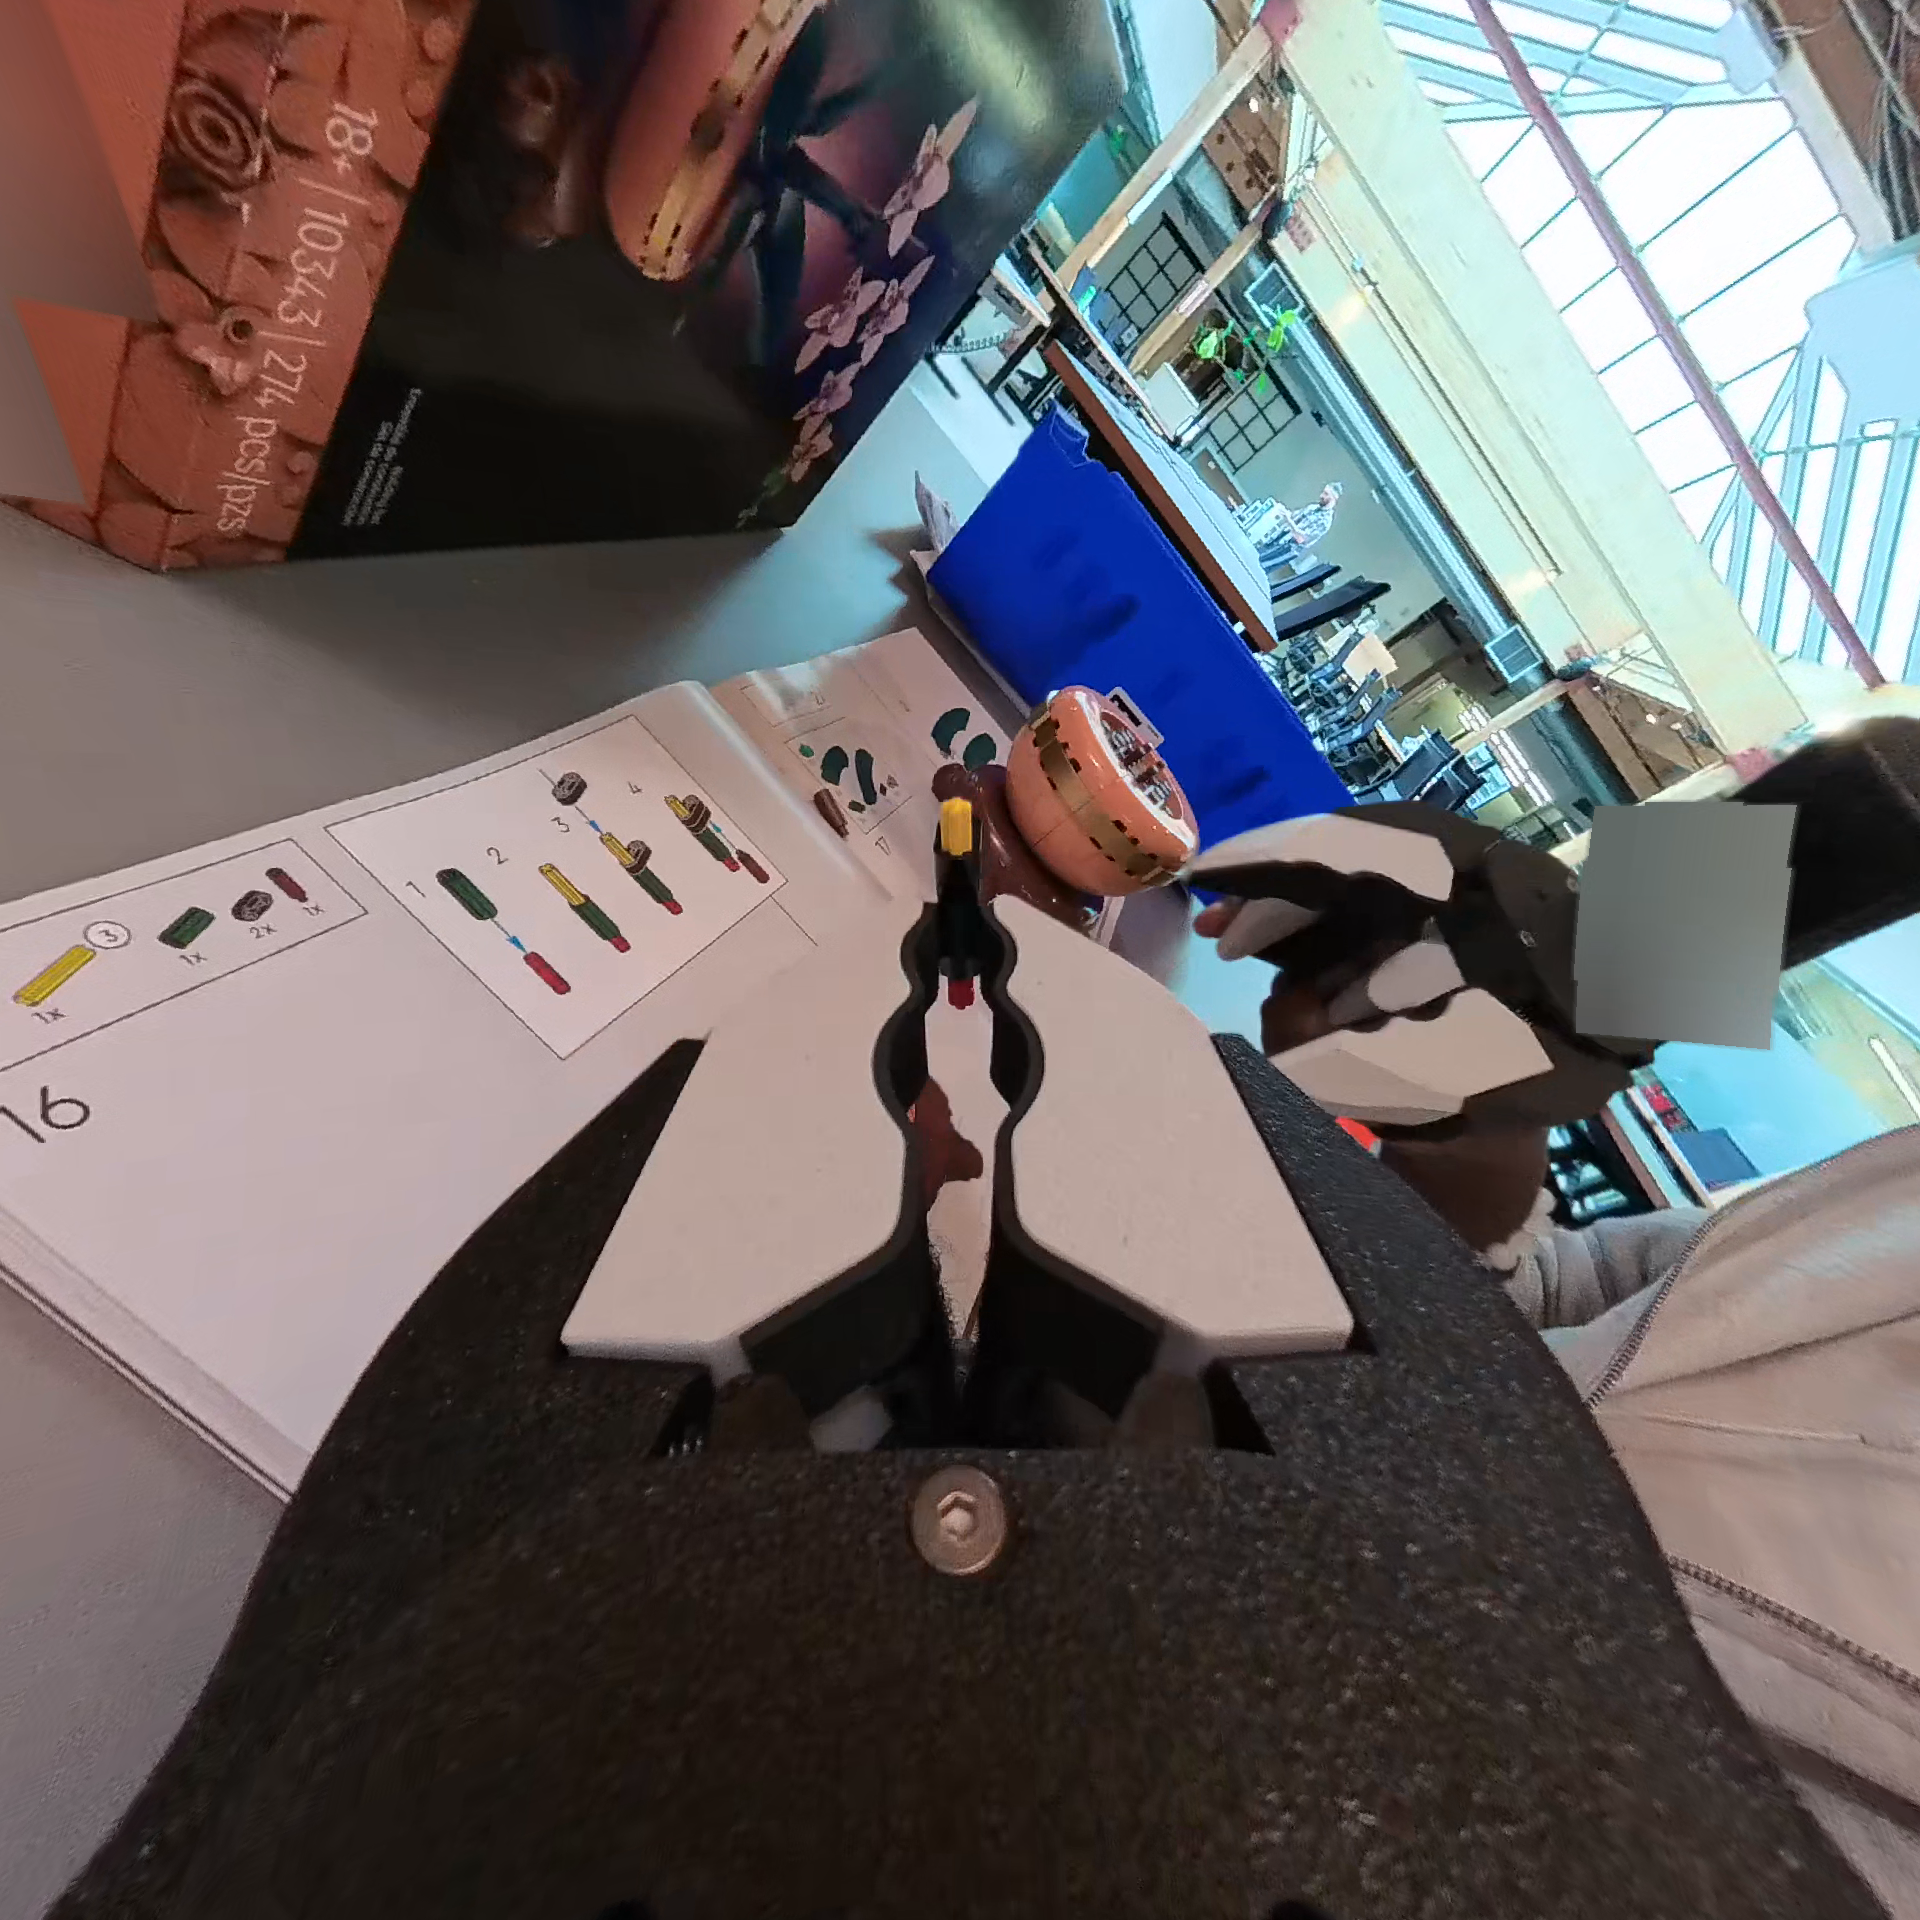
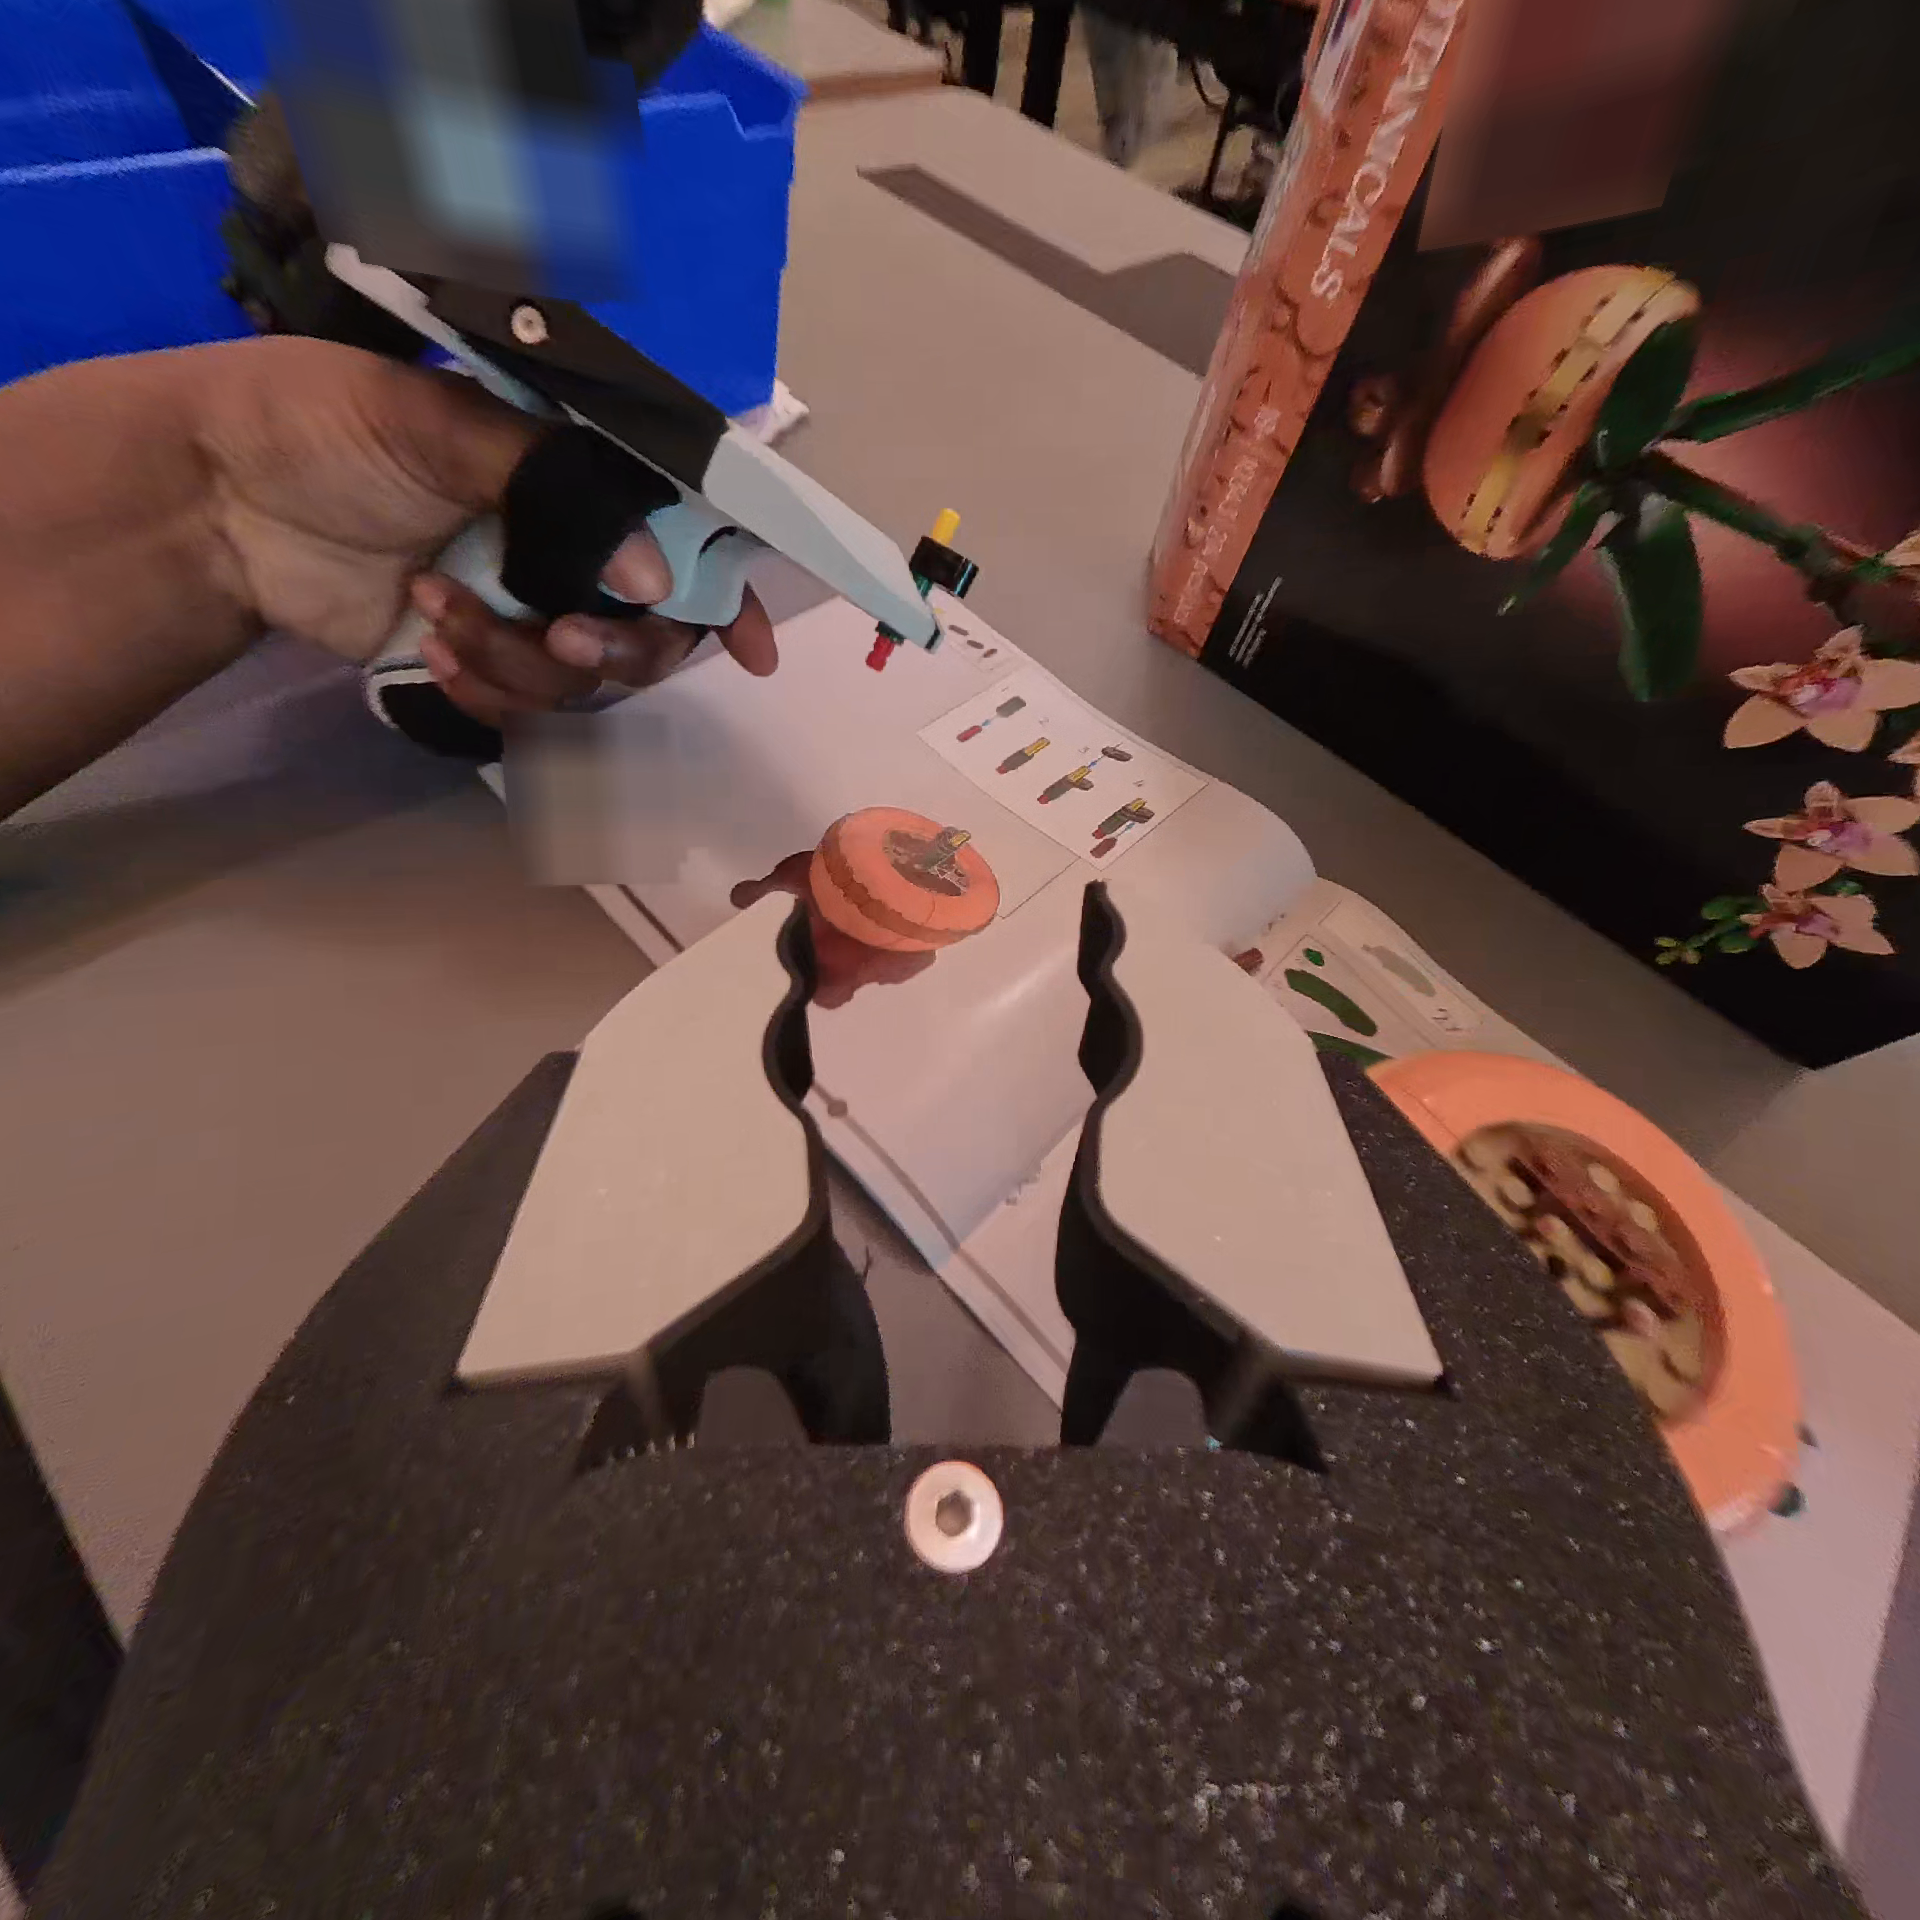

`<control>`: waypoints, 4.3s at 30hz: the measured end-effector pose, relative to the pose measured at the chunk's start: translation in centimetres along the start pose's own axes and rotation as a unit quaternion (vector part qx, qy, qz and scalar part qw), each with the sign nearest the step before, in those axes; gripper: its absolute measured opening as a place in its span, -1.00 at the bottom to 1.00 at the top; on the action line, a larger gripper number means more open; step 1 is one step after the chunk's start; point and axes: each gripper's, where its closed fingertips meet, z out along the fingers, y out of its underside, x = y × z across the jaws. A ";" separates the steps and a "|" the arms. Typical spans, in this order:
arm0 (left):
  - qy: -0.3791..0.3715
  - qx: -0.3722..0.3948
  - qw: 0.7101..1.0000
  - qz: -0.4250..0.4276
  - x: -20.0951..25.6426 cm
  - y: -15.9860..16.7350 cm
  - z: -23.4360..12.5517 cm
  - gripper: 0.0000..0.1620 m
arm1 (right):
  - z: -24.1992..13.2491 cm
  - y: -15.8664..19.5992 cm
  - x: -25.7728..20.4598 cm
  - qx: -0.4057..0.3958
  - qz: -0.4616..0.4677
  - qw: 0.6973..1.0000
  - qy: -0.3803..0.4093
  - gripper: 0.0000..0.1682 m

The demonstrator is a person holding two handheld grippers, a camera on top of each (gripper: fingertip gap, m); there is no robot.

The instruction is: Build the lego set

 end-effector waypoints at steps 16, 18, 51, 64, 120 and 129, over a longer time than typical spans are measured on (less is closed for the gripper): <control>0.018 -0.046 0.999 0.001 -0.1 1.4 1.1 -0.93 | 2.7 2.2 -0.1 -0.053 0.025 0.998 -0.009 -0.40; 0.016 -0.048 0.999 0.003 -0.2 1.5 1.1 -0.93 | 2.6 2.5 -0.1 -0.054 0.027 0.998 -0.010 -0.40; 0.013 -0.060 0.998 0.005 -0.3 2.0 1.2 -0.93 | 1.9 3.4 0.0 -0.013 0.047 0.998 -0.028 -0.53; 0.012 -0.064 0.998 0.008 -0.3 2.2 1.2 -0.93 | 0.8 2.1 0.3 0.066 0.056 0.996 -0.017 -0.61; -0.014 -0.057 0.998 0.021 -0.5 2.5 1.1 -0.93 | 7.2 6.3 8.1 -0.228 -0.546 0.653 -0.473 -0.94; -0.024 -0.021 0.999 0.037 -0.2 1.5 1.0 -0.93 | 3.3 -3.1 6.2 -0.132 -0.343 0.870 -0.330 -0.94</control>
